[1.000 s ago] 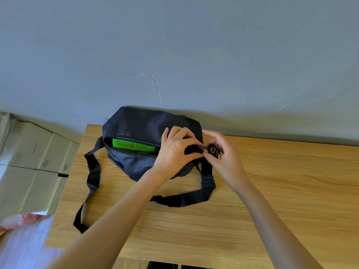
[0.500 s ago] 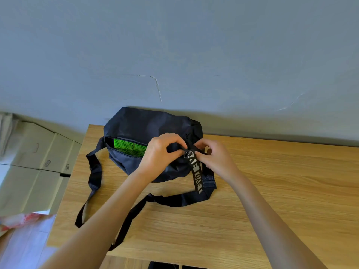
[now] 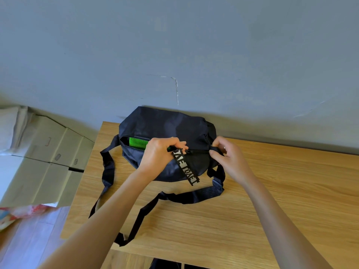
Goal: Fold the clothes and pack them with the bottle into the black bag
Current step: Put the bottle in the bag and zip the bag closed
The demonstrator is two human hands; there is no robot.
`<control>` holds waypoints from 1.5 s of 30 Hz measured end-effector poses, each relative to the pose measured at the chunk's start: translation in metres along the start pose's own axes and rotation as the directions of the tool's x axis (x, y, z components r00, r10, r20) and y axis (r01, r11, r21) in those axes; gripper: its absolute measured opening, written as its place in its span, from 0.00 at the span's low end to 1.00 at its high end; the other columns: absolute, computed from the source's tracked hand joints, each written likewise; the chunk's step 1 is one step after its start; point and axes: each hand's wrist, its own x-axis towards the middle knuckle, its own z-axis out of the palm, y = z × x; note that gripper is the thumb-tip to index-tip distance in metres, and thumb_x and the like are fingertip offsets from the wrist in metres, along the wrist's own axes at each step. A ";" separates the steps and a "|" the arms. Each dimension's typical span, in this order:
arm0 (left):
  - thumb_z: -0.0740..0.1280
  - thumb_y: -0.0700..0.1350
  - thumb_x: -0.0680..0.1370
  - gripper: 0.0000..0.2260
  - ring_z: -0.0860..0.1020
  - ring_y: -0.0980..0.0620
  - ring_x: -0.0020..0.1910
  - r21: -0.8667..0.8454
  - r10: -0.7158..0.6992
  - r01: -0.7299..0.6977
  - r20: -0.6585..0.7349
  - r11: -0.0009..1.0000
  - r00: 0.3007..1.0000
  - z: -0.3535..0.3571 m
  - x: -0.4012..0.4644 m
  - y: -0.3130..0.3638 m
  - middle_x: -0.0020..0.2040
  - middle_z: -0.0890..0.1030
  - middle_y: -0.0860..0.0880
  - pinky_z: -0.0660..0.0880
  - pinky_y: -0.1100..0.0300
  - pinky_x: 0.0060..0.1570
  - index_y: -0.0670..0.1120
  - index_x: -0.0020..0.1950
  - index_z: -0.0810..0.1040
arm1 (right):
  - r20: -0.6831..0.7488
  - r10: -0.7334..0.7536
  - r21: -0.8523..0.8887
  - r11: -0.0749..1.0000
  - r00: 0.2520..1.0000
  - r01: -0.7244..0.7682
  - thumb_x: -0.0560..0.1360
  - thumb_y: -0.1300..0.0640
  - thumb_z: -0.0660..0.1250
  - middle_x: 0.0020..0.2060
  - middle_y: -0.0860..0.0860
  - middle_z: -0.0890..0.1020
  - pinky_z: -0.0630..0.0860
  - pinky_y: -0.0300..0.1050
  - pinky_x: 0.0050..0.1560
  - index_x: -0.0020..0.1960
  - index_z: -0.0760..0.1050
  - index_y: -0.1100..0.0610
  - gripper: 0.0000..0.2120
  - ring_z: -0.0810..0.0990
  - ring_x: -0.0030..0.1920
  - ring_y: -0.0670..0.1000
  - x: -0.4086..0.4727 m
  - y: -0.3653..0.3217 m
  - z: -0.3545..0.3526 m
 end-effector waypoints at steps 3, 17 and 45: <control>0.67 0.32 0.73 0.13 0.81 0.52 0.49 0.044 0.002 -0.001 -0.027 0.999 1.000 -0.011 -0.001 -0.003 0.47 0.84 0.52 0.76 0.54 0.54 0.48 0.49 0.84 | -0.011 0.010 0.021 1.000 1.000 -0.010 0.77 0.61 0.64 0.35 0.58 0.74 0.69 0.52 0.37 0.40 0.68 0.56 0.07 0.74 0.37 0.59 0.000 -0.001 0.000; 0.68 0.24 0.69 0.16 0.79 0.64 0.54 -0.036 0.028 -0.034 -0.153 0.999 0.988 -0.068 -0.010 -0.061 0.45 0.84 0.53 0.72 0.68 0.59 0.46 0.40 0.82 | -0.044 0.050 0.067 0.997 0.998 -0.047 0.76 0.65 0.64 0.31 0.54 0.69 0.61 0.36 0.32 0.39 0.68 0.61 0.08 0.67 0.32 0.46 0.003 -0.006 -0.001; 0.65 0.25 0.70 0.19 0.80 0.52 0.50 -0.024 -0.165 0.165 -0.281 0.986 0.945 -0.134 -0.007 -0.131 0.44 0.82 0.55 0.76 0.66 0.44 0.50 0.38 0.75 | -0.081 0.099 0.064 0.993 0.992 -0.094 0.76 0.66 0.64 0.31 0.57 0.71 0.64 0.32 0.32 0.39 0.69 0.62 0.08 0.68 0.30 0.43 0.007 -0.012 -0.003</control>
